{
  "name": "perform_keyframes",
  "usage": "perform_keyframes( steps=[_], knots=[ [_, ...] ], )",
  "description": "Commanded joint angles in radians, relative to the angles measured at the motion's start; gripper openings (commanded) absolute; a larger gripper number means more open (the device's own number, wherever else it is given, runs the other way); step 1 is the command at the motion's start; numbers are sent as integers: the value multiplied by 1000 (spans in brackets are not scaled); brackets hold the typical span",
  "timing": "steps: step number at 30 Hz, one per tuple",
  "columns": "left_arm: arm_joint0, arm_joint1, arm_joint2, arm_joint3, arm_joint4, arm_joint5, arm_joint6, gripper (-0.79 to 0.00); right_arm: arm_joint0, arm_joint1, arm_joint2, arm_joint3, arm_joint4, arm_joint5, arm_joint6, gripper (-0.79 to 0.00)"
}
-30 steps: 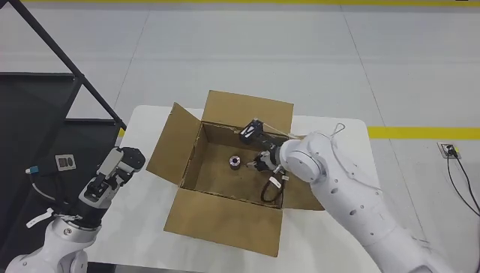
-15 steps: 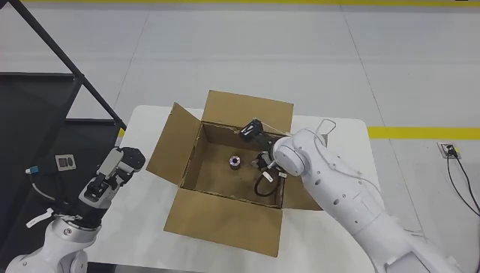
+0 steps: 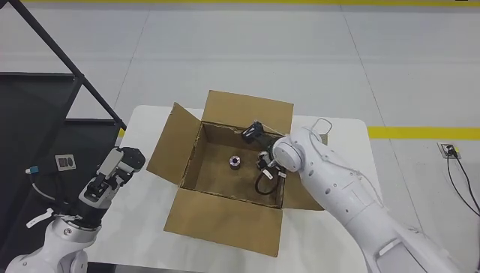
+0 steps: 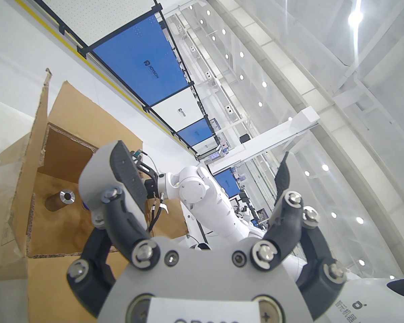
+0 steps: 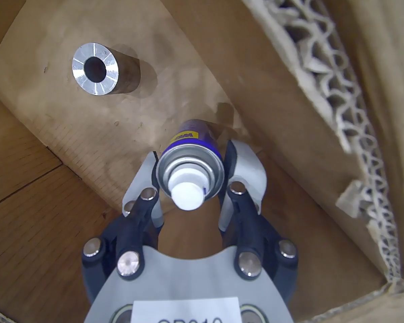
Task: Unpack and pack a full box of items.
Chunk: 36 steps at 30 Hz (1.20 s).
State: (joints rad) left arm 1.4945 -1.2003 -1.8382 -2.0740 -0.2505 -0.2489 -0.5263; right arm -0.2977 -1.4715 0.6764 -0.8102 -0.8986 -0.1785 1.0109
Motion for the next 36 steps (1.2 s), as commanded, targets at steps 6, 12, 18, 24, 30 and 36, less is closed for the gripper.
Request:
perform_keyframes(
  steps=[6,12,18,24,30,36],
  knots=[
    [0,0,0,0,0,0,0,0,-2,5,36,-75,22,-40,-15,-785],
    [0,0,0,0,0,0,0,0,-107,74,175,-397,-47,-16,32,-785],
    [0,0,0,0,0,0,0,0,-374,162,428,-914,-162,16,176,-785],
    [0,0,0,0,0,0,0,0,-676,213,696,-1311,-273,81,244,-785],
    [0,0,0,0,0,0,0,0,-963,234,967,-1501,-241,99,248,-785],
    [0,0,0,0,0,0,0,0,-1122,243,1097,-1438,-145,41,226,-785]
  ],
)
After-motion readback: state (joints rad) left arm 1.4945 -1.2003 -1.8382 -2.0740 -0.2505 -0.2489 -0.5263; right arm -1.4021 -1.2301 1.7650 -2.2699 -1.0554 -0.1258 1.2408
